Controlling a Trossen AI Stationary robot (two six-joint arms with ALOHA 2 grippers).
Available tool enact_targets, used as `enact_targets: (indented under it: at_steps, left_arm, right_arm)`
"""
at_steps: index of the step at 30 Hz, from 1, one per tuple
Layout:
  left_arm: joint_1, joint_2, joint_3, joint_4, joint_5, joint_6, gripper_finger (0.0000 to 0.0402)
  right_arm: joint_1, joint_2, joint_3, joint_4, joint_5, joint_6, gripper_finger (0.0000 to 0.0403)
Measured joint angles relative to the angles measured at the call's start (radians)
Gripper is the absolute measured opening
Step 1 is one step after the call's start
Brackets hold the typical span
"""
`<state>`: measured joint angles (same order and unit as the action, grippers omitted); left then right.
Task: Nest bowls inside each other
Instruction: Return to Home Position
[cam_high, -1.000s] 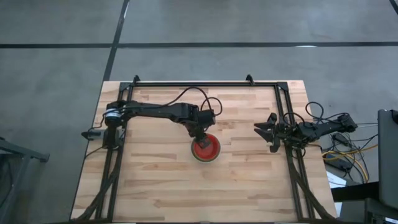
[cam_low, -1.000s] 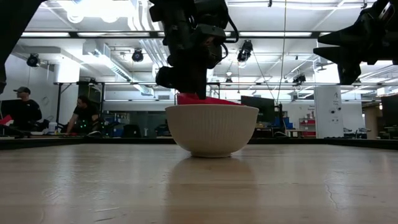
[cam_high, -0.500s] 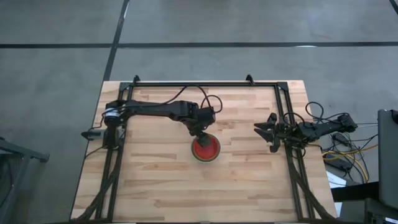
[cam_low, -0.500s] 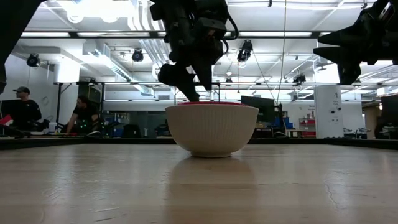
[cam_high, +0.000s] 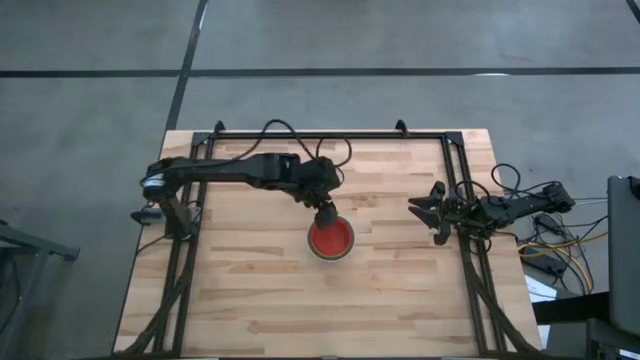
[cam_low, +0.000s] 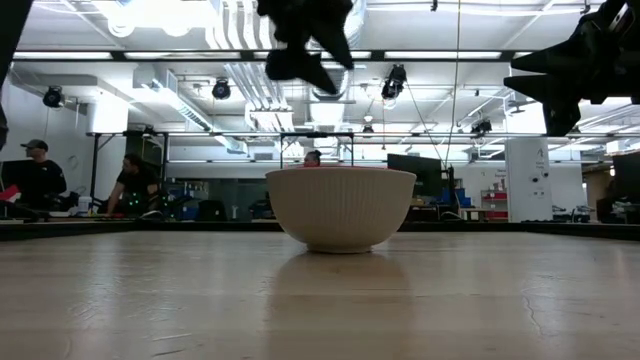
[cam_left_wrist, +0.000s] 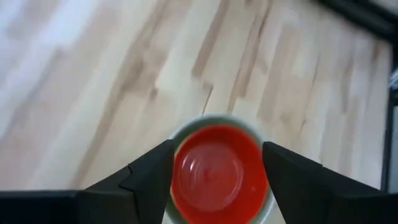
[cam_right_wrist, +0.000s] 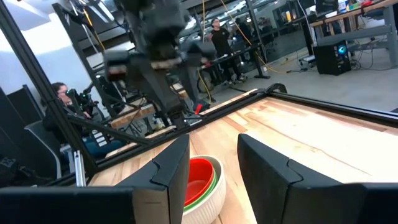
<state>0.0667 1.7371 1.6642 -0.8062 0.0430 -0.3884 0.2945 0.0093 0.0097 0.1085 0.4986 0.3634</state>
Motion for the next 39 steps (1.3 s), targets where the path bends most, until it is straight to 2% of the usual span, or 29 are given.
enact_targets:
  at_steps: [11,18,21,28,39]
  left_arm:
    - [-0.065,-0.125,-0.004,0.126,-0.024,0.127,0.0248]
    - [-0.109,-0.203,-0.092,0.234,-0.027,0.182,0.0248]
    - [-0.118,-0.254,-0.166,0.32,-0.028,0.187,0.0248]
    - [-0.122,-0.429,-0.432,0.528,-0.027,0.187,0.0248]
    - [-0.122,-0.748,-0.726,0.58,-0.027,0.188,0.0248]
  right_arm:
    - [0.0,0.001,0.0,0.0,0.0,0.0,0.0132]
    - [0.0,0.001,0.0,0.0,0.0,0.0,0.0132]
    - [0.0,0.001,0.0,0.0,0.0,0.0,0.0132]
    - [0.0,0.0,0.0,0.0,0.0,0.0,0.0132]
    - [0.0,0.005,0.0,0.0,0.0,0.0,0.0132]
